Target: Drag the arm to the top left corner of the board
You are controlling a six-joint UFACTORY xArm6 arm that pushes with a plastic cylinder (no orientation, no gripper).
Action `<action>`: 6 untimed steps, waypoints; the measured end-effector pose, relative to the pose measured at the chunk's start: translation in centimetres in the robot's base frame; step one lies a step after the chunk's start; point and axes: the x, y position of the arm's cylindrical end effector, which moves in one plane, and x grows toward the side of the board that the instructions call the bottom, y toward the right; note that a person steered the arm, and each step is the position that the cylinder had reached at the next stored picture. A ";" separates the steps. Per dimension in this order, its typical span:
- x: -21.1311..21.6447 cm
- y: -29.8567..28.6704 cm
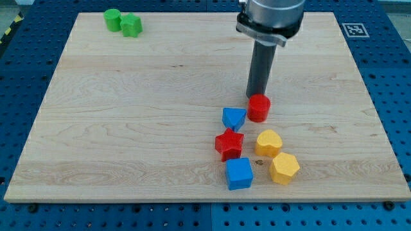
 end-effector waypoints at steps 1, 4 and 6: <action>2.3 1.4; -8.5 -13.5; -15.6 -34.5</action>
